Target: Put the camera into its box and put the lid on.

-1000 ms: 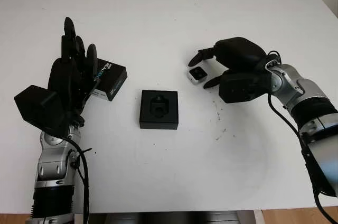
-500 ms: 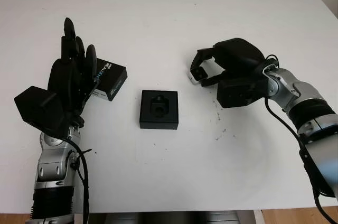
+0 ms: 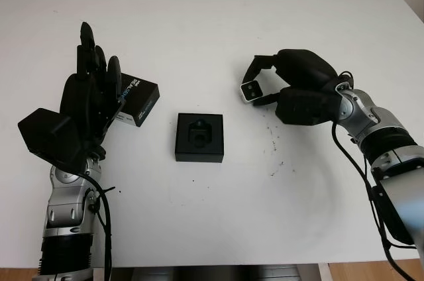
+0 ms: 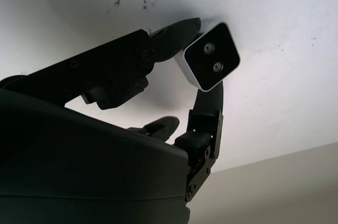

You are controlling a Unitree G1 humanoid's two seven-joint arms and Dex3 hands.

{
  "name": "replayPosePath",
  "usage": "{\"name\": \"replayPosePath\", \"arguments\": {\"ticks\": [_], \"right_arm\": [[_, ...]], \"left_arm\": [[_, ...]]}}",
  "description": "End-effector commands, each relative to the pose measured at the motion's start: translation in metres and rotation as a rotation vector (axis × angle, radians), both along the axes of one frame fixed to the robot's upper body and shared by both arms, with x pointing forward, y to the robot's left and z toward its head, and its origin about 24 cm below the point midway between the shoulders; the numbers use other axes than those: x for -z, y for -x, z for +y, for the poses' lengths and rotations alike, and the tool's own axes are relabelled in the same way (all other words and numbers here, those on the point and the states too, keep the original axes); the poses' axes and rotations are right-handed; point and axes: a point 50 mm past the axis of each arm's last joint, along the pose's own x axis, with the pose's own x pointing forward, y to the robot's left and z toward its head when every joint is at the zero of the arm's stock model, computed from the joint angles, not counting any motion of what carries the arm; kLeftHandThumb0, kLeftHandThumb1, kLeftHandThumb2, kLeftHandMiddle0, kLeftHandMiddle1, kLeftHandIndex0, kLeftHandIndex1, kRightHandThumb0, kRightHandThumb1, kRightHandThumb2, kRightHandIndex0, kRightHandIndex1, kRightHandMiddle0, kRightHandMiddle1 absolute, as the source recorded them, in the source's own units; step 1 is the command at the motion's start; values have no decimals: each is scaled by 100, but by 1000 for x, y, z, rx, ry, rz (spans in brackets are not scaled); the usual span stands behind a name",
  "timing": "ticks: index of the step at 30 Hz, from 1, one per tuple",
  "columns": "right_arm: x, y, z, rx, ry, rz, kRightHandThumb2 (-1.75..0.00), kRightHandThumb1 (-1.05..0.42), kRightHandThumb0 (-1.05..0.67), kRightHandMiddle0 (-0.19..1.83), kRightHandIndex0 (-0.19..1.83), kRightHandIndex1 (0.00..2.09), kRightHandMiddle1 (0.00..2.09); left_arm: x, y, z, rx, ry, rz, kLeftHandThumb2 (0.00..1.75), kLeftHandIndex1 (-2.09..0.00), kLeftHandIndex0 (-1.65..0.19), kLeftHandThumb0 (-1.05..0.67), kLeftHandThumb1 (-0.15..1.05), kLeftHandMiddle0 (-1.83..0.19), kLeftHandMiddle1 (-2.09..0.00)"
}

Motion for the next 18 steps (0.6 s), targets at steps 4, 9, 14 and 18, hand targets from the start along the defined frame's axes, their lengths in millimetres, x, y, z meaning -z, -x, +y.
{"name": "replayPosePath", "arguments": {"ticks": [4, 9, 14, 18], "right_arm": [[3, 0, -4, 24, -85, 51, -6, -91, -33, 42, 30, 9, 127], [3, 0, -3, 16, -128, 72, -6, -92, -34, 40, 28, 7, 127], [6, 2, -1, 9, -156, 82, -6, -92, -37, 39, 27, 6, 133], [11, 4, 0, 0, -176, 80, -6, -93, -39, 39, 27, 6, 135]], "left_arm": [[1, 3, -1, 1, -10, 0, 64, 0, 19, -64, 105, 19, 0], [1, 2, -1, 2, -16, 3, 64, 0, 19, -65, 105, 19, 0], [1, 2, -1, 1, -14, 5, 64, 0, 19, -65, 105, 19, 0], [1, 2, -1, 2, -12, 10, 64, 0, 19, -64, 105, 19, 0]]}}
